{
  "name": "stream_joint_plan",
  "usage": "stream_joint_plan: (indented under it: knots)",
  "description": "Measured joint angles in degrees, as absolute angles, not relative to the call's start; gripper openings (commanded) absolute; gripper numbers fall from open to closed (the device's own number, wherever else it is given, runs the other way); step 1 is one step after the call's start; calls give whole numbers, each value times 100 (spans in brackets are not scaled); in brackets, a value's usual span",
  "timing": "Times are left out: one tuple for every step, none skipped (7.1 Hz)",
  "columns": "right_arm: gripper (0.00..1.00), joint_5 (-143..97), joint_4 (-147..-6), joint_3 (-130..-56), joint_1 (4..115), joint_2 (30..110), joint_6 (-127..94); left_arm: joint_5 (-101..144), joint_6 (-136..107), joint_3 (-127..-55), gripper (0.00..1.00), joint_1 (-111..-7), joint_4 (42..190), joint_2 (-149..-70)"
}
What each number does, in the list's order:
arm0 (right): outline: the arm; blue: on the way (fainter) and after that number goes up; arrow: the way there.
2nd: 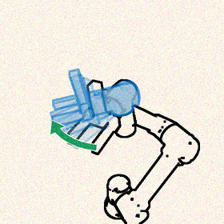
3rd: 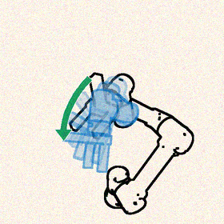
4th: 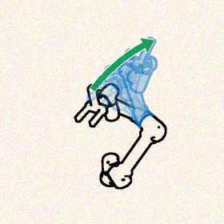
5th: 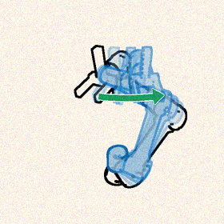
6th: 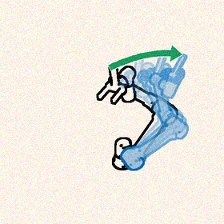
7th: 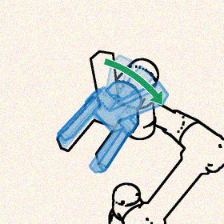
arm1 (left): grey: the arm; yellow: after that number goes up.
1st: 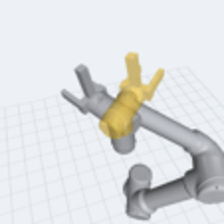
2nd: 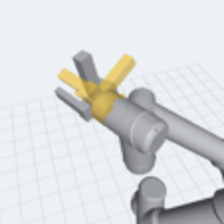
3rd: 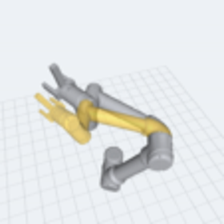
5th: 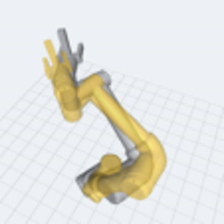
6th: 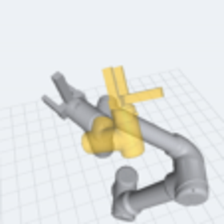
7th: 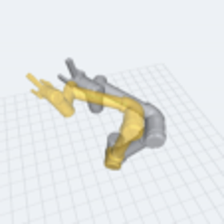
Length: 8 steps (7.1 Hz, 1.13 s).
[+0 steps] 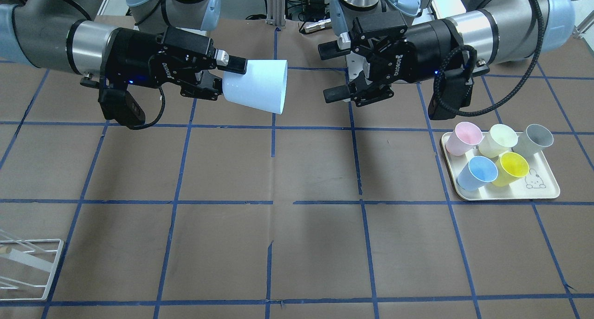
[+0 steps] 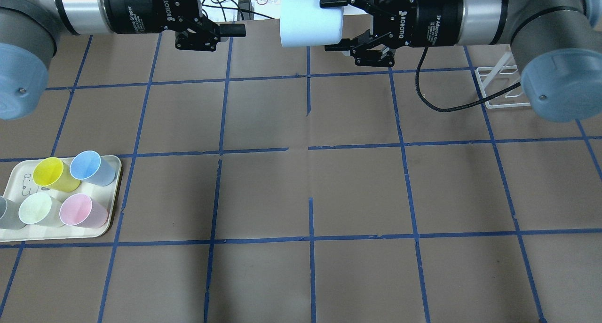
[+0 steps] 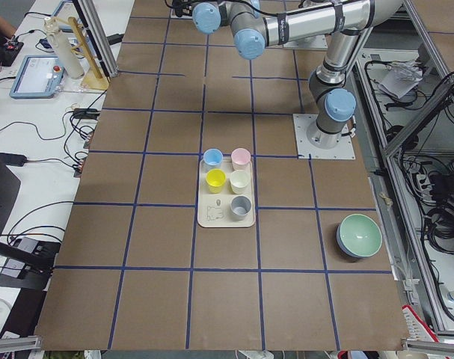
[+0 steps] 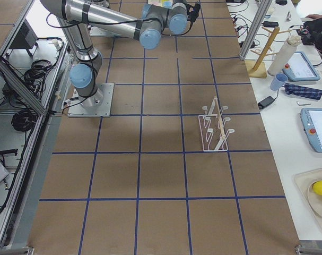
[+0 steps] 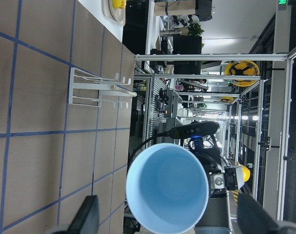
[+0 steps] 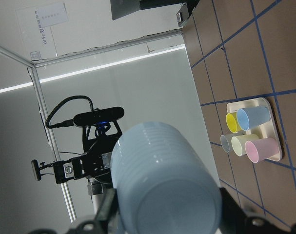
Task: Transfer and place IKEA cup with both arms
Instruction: 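Grasp the cup's open end with the left gripper beside the right gripper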
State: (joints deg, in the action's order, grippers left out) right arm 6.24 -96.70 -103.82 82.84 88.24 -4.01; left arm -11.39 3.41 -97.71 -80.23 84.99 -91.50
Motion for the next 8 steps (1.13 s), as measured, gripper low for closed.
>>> stream_joint_plan:
  knots:
    - [23,560,-9666,-10408,8388,8793,-422,-1046,333,-9768,100,-8043,8428,-9170]
    - [23,519,-9669,-10413,8523,8733,-445,-967,315,-9767,100,-8120,8359,-9199]
    - [23,492,-9680,-10412,8608,8655,-455,-935,279,-9770,97,-8227,8262,-9215]
    - [22,403,-9685,-10407,8655,8597,-469,-924,244,-9787,97,-8297,8175,-9211]
    - [22,274,-9678,-10397,8697,8573,-498,-929,224,-9837,97,-8328,8142,-9193]
    - [22,216,-9675,-10383,8731,8565,-535,-943,211,-9921,96,-8330,8134,-9162]
    - [22,195,-9671,-10373,8748,8567,-558,-956,205,-10011,93,-8320,8128,-9125]
    - [22,188,-9669,-10369,8762,8569,-566,-968,203,-10066,86,-8309,8124,-9092]
